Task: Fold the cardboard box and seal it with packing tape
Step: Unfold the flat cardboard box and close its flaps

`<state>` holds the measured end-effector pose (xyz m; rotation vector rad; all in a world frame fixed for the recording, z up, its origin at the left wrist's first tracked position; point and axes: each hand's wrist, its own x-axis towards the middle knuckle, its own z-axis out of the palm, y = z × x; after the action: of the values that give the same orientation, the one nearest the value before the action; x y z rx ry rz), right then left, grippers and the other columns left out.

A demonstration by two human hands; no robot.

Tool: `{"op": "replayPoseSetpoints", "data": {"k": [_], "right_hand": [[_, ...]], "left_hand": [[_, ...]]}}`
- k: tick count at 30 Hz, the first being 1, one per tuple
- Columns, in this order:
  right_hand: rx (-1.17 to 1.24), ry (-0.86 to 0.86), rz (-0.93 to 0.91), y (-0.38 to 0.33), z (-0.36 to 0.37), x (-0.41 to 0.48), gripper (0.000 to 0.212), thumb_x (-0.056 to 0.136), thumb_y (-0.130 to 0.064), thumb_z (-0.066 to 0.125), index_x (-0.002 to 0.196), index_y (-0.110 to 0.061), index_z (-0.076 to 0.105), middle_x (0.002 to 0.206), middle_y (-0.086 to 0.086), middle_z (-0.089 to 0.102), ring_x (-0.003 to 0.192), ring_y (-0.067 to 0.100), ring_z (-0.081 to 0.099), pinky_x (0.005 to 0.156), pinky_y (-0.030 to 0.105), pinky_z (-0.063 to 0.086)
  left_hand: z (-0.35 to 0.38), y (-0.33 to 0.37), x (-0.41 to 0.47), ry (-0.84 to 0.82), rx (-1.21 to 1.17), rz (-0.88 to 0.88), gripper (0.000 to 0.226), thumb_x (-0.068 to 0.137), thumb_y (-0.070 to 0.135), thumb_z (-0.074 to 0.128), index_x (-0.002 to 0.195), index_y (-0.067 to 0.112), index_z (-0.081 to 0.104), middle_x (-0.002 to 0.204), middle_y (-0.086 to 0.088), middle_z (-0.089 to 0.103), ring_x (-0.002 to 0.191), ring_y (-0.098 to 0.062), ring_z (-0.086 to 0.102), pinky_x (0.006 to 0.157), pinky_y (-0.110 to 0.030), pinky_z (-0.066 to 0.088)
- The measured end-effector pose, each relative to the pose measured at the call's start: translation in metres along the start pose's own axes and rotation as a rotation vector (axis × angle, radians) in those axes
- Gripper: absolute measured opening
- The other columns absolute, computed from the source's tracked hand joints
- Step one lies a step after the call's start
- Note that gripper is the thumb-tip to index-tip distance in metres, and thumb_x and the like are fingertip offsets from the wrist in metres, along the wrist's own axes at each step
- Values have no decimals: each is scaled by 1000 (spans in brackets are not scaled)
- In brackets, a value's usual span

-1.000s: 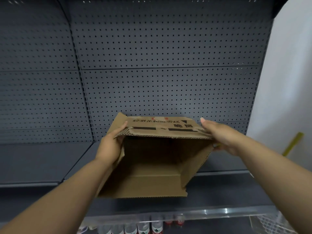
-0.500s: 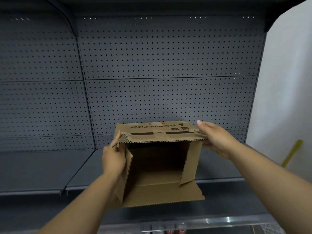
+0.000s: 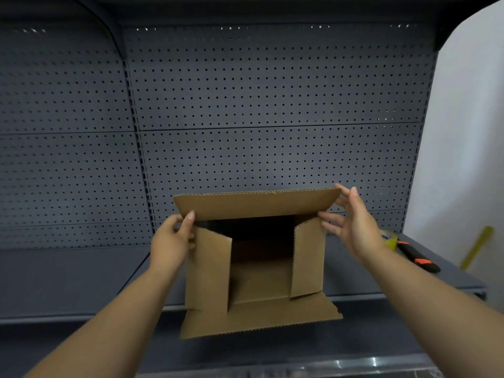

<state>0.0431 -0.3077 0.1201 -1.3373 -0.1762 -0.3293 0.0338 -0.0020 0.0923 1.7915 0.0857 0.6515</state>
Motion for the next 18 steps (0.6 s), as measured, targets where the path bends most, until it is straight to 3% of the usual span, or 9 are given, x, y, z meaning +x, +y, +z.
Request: {"op": "replayPoseSetpoints", "data": {"k": [3,6,8,11,12,15,18], "right_hand": [[51,36,-6,6,2,4,40,101,-36,25,135,-25,42,136,2,46,113,30,53,101,49,41],[95,54,3,11,4,8,36,101,-33,25,130,-25,45,129,3,48,107,28,53,101,51,41],[112,64,18,13,7,7,43,98,-43,27,132,-24,44,123,1,50,110,30,52,101,52,40],[82,63,37,16,9,7,81,73,-76,39,135,-24,44,125,-2,51,106,26,54,98,47,44],[71,60,37,16,10,7,81,72,-76,40,133,-24,45,128,0,50,105,25,54,98,46,45],[68,59,34,16,11,10,37,94,-49,35,118,-26,51,121,1,54,104,24,52,102,47,43],[118,41,35,17,11,14,24,97,-32,41,115,-23,53,101,-5,55,98,22,53,99,45,45]], "left_hand": [[2,1,4,3,-67,-25,26,92,45,48,87,21,56,77,-5,60,65,-19,60,66,-33,51],[1,-5,9,-4,-138,-56,24,91,45,50,88,22,57,81,-7,61,69,-22,63,75,-39,55],[0,-10,10,-18,-156,-65,22,90,45,51,85,24,57,83,-7,63,73,-24,65,82,-44,54],[-1,-14,9,-35,-155,-68,21,90,44,52,84,25,58,86,-7,65,79,-26,68,87,-47,52],[-1,-15,10,-41,-163,-65,20,90,44,53,84,25,59,87,-7,65,80,-27,68,88,-47,52],[-4,-15,12,-70,-176,-54,18,89,43,55,86,25,60,89,-8,65,83,-27,69,89,-46,52],[-8,-15,15,-99,-216,-53,14,90,37,54,90,24,60,92,-9,64,87,-28,68,90,-44,52]]}}
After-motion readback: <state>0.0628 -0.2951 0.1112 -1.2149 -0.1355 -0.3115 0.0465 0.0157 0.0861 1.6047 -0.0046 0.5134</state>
